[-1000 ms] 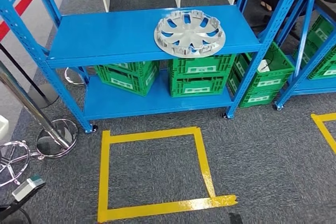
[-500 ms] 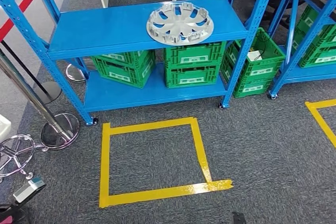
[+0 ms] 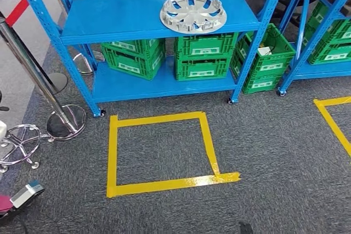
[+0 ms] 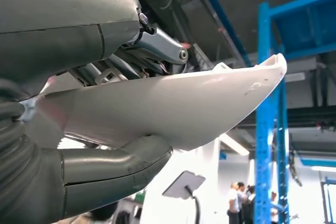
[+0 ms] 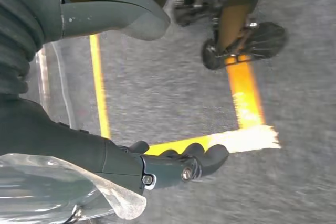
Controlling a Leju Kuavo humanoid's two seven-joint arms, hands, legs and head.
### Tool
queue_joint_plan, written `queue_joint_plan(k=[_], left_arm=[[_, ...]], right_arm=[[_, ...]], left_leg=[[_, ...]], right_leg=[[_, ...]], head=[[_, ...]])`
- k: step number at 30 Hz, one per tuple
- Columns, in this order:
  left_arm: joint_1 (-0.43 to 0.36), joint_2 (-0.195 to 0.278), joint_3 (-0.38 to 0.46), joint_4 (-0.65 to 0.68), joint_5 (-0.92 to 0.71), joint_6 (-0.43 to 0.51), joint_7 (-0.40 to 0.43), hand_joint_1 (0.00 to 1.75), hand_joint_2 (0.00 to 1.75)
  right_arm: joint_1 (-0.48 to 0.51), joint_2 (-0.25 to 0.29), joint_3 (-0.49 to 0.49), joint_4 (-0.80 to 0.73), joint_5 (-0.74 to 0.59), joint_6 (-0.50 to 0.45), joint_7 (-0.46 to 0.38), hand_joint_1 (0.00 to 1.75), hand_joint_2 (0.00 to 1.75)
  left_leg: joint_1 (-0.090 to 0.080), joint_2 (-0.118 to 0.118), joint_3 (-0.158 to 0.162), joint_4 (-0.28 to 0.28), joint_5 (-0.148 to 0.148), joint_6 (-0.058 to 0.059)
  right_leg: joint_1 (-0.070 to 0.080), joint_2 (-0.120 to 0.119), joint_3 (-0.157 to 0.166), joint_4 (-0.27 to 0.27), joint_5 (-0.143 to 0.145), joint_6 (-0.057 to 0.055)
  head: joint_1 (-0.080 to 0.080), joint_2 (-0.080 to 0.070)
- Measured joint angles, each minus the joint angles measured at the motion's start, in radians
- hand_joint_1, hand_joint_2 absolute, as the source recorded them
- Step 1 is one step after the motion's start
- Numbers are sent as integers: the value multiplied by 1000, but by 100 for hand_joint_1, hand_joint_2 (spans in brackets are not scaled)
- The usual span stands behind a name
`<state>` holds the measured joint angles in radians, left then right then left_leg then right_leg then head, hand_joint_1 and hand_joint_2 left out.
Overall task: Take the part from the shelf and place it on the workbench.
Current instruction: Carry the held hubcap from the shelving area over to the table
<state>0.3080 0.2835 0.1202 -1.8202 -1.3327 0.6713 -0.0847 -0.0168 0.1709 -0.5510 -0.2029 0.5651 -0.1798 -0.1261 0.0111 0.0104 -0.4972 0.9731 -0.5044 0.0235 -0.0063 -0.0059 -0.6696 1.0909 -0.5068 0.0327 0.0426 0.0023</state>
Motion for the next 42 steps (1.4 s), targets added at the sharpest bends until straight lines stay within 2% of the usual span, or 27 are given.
queue_joint_plan(k=[1, 2, 3, 4, 5, 6, 7, 8, 9, 10, 11, 12, 13, 14, 15, 17, 18, 19, 20, 23, 24, 25, 28, 29, 32, 37, 42], left_arm=[[-1, 0, 0, 0, 5, -5, 0, 175, 175], [-2, 1, -1, 0, 10, -11, 0, 175, 175], [-3, 2, -1, 1, 13, -18, 0, 175, 175], [-5, 3, -2, 2, 14, -23, 0, 175, 175], [-7, 5, -3, 2, 15, -27, 0, 175, 175], [-10, 6, -4, 3, 16, -29, -1, 175, 175], [-12, 8, -5, 3, 16, -30, -1, 175, 175], [-15, 9, -6, 3, 17, -31, -2, 175, 175], [-18, 11, -7, 3, 17, -32, -2, 175, 175], [-21, 12, -10, 3, 16, -34, -2, 175, 175], [-25, 14, -12, 3, 16, -35, -2, 175, 175], [-27, 15, -15, 3, 15, -36, -2, 175, 175], [-30, 18, -18, 3, 14, -38, -2, 175, 175], [-32, 21, -20, 3, 13, -39, -2, 175, 175], [-33, 24, -22, 4, 11, -42, -1, 175, 175], [-36, 28, -27, 5, 7, -47, 1, 175, 175], [-36, 28, -30, 5, 6, -49, 1, 175, 175], [-36, 28, -33, 6, 5, -50, 1, 175, 175], [-37, 29, -36, 7, 4, -50, 2, 175, 175], [-40, 34, -44, 8, 4, -50, 2, 175, 175], [-41, 36, -47, 8, 4, -50, 3, 175, 175], [-42, 38, -49, 8, 4, -50, 4, 175, 175], [-49, 42, -52, 8, 3, -49, 11, 175, 175], [-51, 44, -53, 9, 3, -49, 15, 175, 175], [-55, 45, -56, 13, 3, -49, 20, 175, 175], [-58, 48, -63, 23, 2, -48, 21, 175, 175], [-65, 55, -71, 34, 4, -53, 28, 175, 175]], right_arm=[[0, 0, 0, 0, 3, 0, 2, 0, 175], [1, 0, 0, 0, 8, 0, 6, 0, 175], [1, 0, -1, 0, 13, 0, 9, 0, 175], [0, 0, -1, 0, 17, 1, 12, 0, 175], [0, 0, -1, 0, 20, 2, 13, 0, 175], [0, 0, -1, 0, 22, 3, 13, 0, 175], [0, 0, -1, 0, 24, 4, 13, 0, 175], [-2, 0, -1, 0, 25, 4, 13, 0, 175], [-3, 0, -1, -1, 27, 5, 12, 0, 175], [-5, 1, -1, -1, 30, 5, 12, 0, 175], [-5, 1, -1, -1, 31, 5, 12, 0, 175], [-3, 2, -1, -1, 33, 5, 13, 0, 175], [-1, 3, -1, -1, 34, 5, 13, 0, 175], [0, 3, -1, -1, 35, 5, 14, 0, 175], [1, 4, -2, -1, 36, 4, 15, 0, 175], [2, 5, -2, -1, 37, 4, 15, 0, 175], [3, 6, -2, -1, 37, 4, 15, 0, 175], [4, 6, -2, -1, 37, 4, 16, 0, 175], [5, 6, -2, 0, 37, 4, 16, 0, 175], [5, 7, -2, 0, 37, 4, 16, 0, 175], [4, 8, -2, 0, 37, 4, 16, 0, 175], [4, 9, -2, 0, 38, 4, 16, 0, 175], [5, 11, -2, 0, 40, 3, 18, 0, 175], [5, 11, -2, 0, 42, 3, 18, 0, 175], [4, 11, -2, 0, 46, 2, 20, 0, 175], [5, 11, -2, 0, 53, 2, 22, 0, 175], [5, 11, -3, 0, 56, 2, 21, 0, 175]], left_leg=[[-1, 0, -16, 0, 12, 4], [-2, 1, -31, 1, 23, 5], [-3, 2, -45, 1, 36, 5], [-4, 2, -60, 2, 47, 4], [-4, 3, -75, 4, 58, 2], [-5, 3, -88, 6, 68, 0], [-6, 3, -98, 10, 76, -4], [-7, 3, -107, 15, 83, -8], [-9, 3, -112, 19, 90, -13], [-9, 3, -116, 22, 98, -18], [-9, 4, -119, 23, 105, -24], [-7, 3, -121, 24, 109, -30], [-5, 3, -125, 30, 101, -37], [-4, 2, -133, 52, 78, -42], [-2, 0, -146, 94, 41, -48], [0, 0, -182, 223, -43, -56], [0, -1, -192, 277, -67, -59], [1, -1, -189, 300, -71, -60], [1, -1, -168, 283, -55, -59], [-2, -2, -54, 100, 18, -46], [-5, -3, -35, 60, 27, -40], [-8, -4, -28, 42, 26, -35], [-10, -2, -30, 19, 24, -22], [-8, -3, -30, 13, 25, -21], [-9, -4, -33, 14, 25, -24], [-15, -4, -36, 17, 30, -17], [-16, -4, -42, 18, 35, -12]], right_leg=[[0, 1, -16, 61, -52, 3], [0, 2, -28, 128, -86, 5], [0, 2, -33, 184, -95, 6], [0, 2, -29, 215, -78, 6], [0, 2, -8, 212, -44, 4], [0, 2, 29, 176, -11, 1], [1, 2, 84, 106, 1, -4], [3, 2, 148, 21, -6, -9], [5, 2, 196, -53, -25, -13], [6, 2, 226, -105, -45, -16], [7, 2, 235, -129, -54, -19], [6, 2, 229, -133, -52, -24], [6, 1, 224, -133, -45, -32], [4, -1, 219, -134, -38, -41], [3, -3, 213, -135, -31, -47], [5, -5, 200, -133, -20, -53], [6, -6, 193, -131, -16, -53], [6, -6, 189, -129, -12, -53], [7, -5, 186, -124, -10, -52], [7, -4, 174, -107, -7, -48], [8, -4, 168, -103, -5, -44], [8, -3, 162, -101, -3, -39], [9, -3, 148, -98, 0, -23], [10, -2, 144, -100, 2, -26], [11, 4, 140, -108, 6, -42], [5, 4, 138, -109, 16, -29], [4, 4, 141, -109, 22, -20]], head=[[2, 0], [3, 0], [3, 0], [3, 0], [3, 0], [3, 0], [3, 0], [3, 0], [4, 0], [4, 0], [4, 0], [4, 0], [3, 0], [1, 0], [-2, 0], [-7, 0], [-7, 0], [-7, 0], [-7, 0], [-7, 0], [-7, 0], [-8, 0], [-8, 0], [-6, 0], [-5, 0], [-6, 0], [-6, 0]])
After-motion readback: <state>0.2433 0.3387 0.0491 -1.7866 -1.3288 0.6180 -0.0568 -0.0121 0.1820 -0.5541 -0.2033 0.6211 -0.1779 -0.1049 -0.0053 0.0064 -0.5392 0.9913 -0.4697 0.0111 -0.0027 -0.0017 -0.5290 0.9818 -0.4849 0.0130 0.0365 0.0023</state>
